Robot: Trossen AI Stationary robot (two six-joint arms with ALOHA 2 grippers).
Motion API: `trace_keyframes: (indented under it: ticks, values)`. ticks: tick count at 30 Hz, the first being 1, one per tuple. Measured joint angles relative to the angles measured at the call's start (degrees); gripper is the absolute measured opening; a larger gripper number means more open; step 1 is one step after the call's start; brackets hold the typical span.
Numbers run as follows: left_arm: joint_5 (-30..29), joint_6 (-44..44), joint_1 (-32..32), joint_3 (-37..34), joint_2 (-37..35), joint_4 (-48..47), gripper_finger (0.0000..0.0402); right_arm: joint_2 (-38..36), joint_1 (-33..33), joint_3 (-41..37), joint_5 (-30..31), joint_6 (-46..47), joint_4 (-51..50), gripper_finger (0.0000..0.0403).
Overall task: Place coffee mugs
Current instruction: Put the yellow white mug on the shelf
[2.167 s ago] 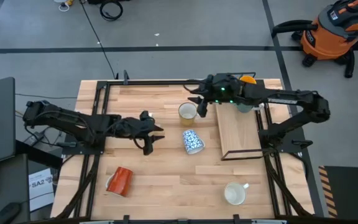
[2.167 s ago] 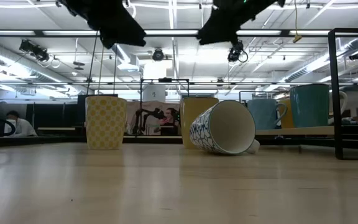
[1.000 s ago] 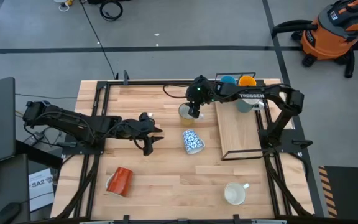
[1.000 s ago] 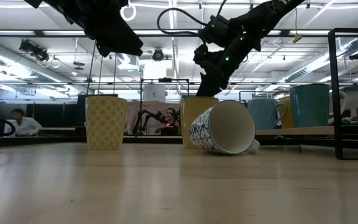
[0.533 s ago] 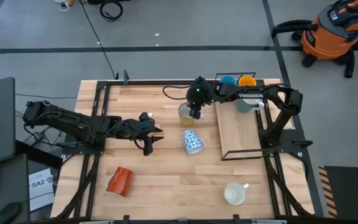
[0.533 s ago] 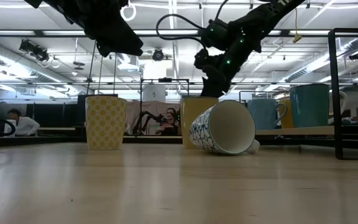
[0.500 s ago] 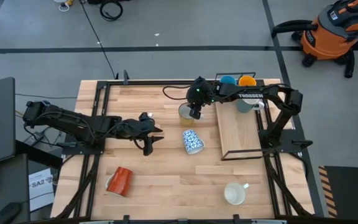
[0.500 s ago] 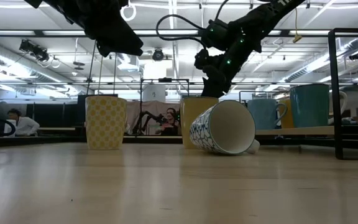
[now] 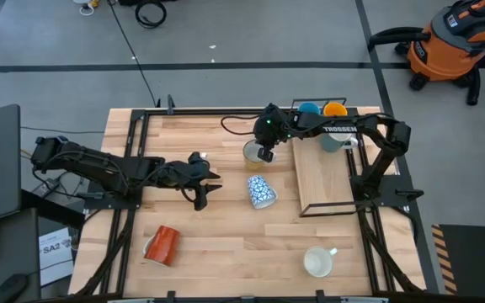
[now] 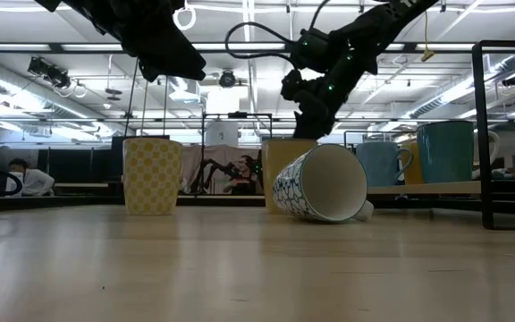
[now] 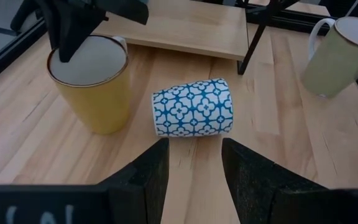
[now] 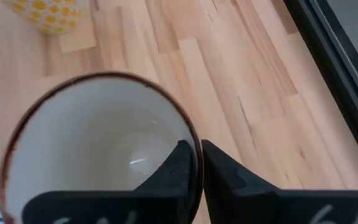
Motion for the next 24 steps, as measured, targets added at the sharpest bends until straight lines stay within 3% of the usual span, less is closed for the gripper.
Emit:
trace_keyframes:
  ticks: [11, 24]
  values:
    - [0.0, 0.0, 0.0, 0.0, 0.0, 0.0, 0.0155, -2.6, -0.1, -0.2, 1.1, 5.7, -4.2, 0.0028]
    - [0.0, 0.1, 0.0, 0.0, 0.0, 0.0, 0.0155, -16.0, -0.1, -0.2, 2.7, 15.9, -17.6, 0.0024]
